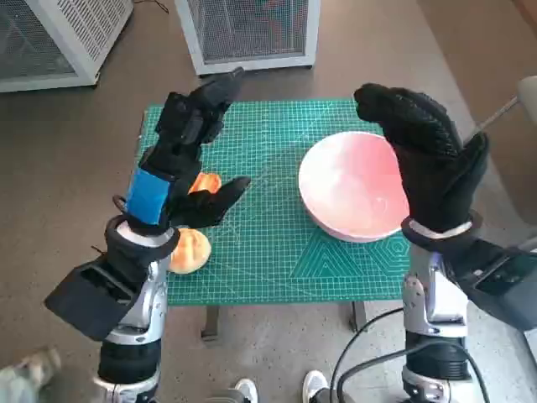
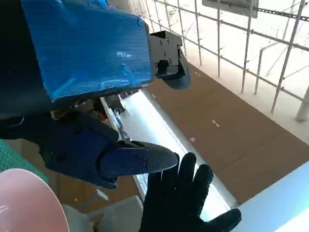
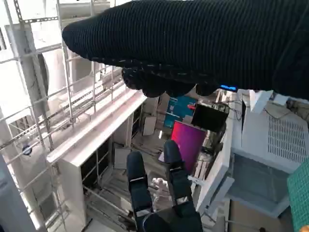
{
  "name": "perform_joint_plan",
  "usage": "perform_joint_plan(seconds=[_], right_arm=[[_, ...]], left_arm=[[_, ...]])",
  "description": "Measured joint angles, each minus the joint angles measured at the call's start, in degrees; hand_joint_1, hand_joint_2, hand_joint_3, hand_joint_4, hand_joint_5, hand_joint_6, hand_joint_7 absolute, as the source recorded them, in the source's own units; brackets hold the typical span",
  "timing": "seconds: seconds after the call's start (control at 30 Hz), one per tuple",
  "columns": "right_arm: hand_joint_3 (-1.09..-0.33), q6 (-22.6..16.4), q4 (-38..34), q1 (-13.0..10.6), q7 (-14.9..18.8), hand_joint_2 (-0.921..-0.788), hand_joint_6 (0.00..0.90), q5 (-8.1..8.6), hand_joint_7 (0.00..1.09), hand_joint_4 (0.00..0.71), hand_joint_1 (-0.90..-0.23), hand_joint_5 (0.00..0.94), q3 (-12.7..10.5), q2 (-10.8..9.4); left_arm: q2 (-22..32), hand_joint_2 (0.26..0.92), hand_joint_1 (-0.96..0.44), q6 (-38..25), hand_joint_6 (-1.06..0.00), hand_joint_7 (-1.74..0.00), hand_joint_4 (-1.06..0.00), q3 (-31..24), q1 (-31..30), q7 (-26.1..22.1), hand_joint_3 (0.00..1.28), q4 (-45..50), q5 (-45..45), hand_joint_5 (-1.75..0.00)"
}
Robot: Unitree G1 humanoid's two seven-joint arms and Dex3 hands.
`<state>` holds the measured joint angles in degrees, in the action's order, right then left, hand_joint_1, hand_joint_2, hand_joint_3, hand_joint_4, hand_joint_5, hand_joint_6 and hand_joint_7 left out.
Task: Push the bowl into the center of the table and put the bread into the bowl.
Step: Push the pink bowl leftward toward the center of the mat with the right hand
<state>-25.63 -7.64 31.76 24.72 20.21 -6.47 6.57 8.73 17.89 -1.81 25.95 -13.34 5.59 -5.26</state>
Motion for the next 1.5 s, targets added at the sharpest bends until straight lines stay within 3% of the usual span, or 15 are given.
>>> perform_joint_plan(seconds=[1.03, 1.3, 1.5], right_arm=[[-0.465, 0.2, -0.2, 0.1, 0.5, -0.921, 0.211, 0.16, 0.74, 0.529, -0.406, 0.000, -0.3, 0.1], [-0.459, -2.2, -6.6, 1.8, 3.1, -0.921, 0.231, 2.11, 0.69, 0.526, -0.401, 0.000, -3.6, 2.4], [-0.472, -6.6, -14.1, 4.4, 2.6, -0.921, 0.242, 1.55, 0.67, 0.519, -0.402, 0.000, -7.0, 4.3]], left_arm=[[0.0, 0.921, -0.44, 0.0, 0.00, -0.74, -0.18, 0.3, 0.8, -0.6, 0.41, -0.3, 0.3, -0.13], [0.0, 0.921, -0.43, 0.0, 0.00, -0.74, -0.17, 0.1, 0.8, -0.7, 0.41, -0.3, 0.3, -0.14], [0.0, 0.921, -0.43, 0.3, 0.00, -0.73, -0.17, -0.1, 0.7, -0.7, 0.41, -0.7, 0.0, -0.14]])
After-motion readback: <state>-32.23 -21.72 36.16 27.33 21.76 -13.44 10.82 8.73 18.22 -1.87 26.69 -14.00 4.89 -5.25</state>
